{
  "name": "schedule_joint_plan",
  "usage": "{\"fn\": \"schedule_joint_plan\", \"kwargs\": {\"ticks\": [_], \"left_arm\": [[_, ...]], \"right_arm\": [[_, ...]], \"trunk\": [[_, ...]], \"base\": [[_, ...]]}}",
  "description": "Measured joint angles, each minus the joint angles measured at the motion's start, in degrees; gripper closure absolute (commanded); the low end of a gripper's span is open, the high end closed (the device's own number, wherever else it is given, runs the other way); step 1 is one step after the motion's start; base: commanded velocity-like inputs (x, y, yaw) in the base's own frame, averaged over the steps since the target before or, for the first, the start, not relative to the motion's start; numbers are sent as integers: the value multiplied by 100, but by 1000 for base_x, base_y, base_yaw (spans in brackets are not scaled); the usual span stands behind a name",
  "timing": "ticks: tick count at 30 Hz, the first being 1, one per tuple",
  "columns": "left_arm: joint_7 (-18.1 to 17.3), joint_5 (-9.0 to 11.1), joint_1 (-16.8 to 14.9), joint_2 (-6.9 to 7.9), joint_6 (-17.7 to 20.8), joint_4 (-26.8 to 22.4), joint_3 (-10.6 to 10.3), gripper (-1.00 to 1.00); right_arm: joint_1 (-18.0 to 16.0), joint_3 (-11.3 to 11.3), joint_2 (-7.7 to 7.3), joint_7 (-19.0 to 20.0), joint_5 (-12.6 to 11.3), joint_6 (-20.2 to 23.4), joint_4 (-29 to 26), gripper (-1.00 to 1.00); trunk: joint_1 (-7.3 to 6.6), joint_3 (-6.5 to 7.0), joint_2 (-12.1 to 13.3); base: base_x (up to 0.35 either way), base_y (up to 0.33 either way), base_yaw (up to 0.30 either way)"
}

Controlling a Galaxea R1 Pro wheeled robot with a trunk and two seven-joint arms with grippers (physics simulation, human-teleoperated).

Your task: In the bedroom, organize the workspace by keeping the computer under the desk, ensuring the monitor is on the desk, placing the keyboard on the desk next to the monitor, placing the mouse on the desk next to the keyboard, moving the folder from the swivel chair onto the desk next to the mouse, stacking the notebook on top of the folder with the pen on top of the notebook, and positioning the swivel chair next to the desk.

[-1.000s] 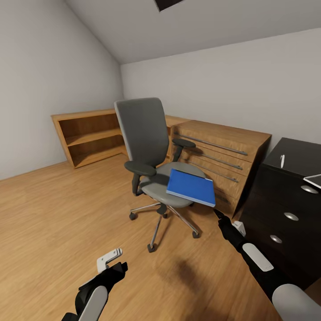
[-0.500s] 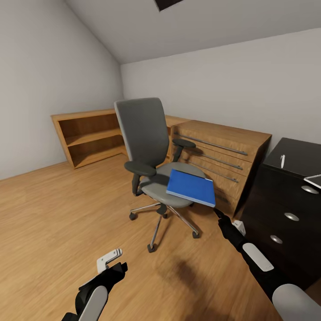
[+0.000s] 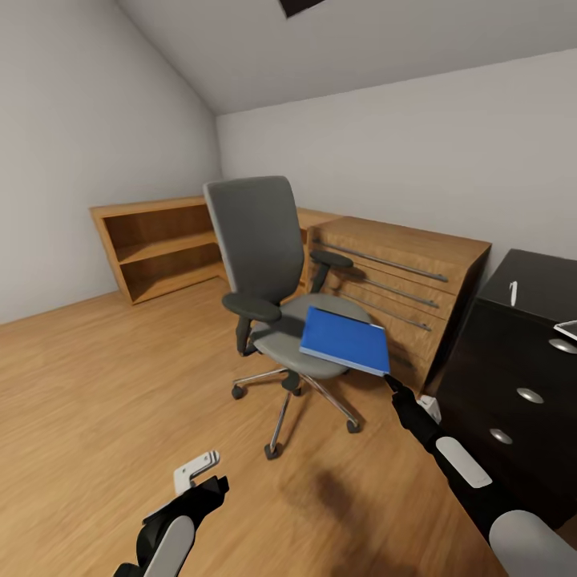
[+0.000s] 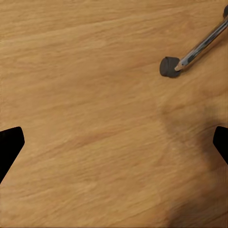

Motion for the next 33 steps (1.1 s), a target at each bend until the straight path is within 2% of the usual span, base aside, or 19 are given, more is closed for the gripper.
{"fn": "schedule_joint_plan", "kwargs": {"ticks": [14, 33], "left_arm": [[8, -22, 0, 0, -29, 118, -5, -100], [14, -13, 0, 0, -22, 129, 3, -100]], "right_arm": [[0, 2, 3, 0, 5, 0, 0, -100], [0, 8, 3, 0, 6, 6, 0, -100]], "trunk": [[0, 0, 0], [2, 0, 0]], "base": [[132, 0, 0], [52, 36, 0]]}}
